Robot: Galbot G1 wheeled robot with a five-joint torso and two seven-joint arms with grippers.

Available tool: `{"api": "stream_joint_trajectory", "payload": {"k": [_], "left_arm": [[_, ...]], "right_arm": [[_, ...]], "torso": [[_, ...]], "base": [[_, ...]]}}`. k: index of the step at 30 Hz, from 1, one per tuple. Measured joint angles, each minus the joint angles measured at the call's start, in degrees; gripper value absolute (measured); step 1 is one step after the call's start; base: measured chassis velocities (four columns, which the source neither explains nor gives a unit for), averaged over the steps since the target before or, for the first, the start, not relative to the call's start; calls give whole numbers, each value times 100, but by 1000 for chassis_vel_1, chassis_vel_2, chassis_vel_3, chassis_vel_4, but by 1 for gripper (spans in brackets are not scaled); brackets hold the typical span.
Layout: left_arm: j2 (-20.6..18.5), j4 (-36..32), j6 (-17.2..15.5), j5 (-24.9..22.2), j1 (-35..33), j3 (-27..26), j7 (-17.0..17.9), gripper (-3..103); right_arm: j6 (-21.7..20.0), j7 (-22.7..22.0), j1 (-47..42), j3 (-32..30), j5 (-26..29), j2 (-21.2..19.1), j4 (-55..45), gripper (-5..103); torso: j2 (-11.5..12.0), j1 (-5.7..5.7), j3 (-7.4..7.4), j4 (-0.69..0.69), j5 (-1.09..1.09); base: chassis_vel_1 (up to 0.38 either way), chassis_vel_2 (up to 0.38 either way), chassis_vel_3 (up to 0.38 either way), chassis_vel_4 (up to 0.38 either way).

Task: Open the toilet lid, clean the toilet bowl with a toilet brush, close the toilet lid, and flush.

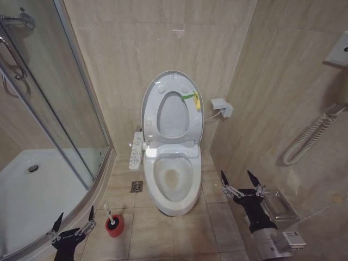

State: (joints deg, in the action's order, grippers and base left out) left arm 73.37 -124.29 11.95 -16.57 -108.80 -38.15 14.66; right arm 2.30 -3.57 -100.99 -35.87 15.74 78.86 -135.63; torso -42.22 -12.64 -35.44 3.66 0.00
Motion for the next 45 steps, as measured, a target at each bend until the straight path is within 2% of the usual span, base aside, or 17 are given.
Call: {"api": "stream_joint_trajectory", "payload": {"k": [15, 16, 20, 24, 34, 38, 45], "left_arm": [[-2, -1251, -666, 147, -14, 3, 15, 100], [-3, -1416, -780, 213, -17, 42, 54, 100], [10, -1675, -887, 570, -10, 189, 124, 100], [20, -1877, -1003, 723, -160, 373, 236, 100], [127, -1935, -913, 1184, -479, 685, 264, 100], [108, -1930, -878, 1160, -506, 559, 137, 100], [242, -1916, -866, 841, -473, 183, -240, 100]], "right_arm": [[0, 0, 0, 0, 0, 0, 0, 100], [0, 1, 0, 0, 0, 0, 0, 100], [0, 0, 0, 0, 0, 0, 0, 100], [0, 0, 0, 0, 0, 0, 0, 100], [0, 0, 0, 0, 0, 0, 0, 100], [0, 0, 0, 0, 0, 0, 0, 100], [0, 0, 0, 0, 0, 0, 0, 100]], "torso": [[0, -1, 0, 0, -1], [0, -1, 0, 0, 0], [1, -1, 0, 0, 0], [1, -1, 0, 0, 0], [1, -1, 0, -1, 0], [1, -1, 0, 0, 0], [1, -1, 0, 0, 0]], "base": [[0, 0, 0, 0], [0, 0, 0, 0], [0, 0, 0, 0], [0, 0, 0, 0], [0, 0, 0, 0], [0, 0, 0, 0], [0, 0, 0, 0]]}}
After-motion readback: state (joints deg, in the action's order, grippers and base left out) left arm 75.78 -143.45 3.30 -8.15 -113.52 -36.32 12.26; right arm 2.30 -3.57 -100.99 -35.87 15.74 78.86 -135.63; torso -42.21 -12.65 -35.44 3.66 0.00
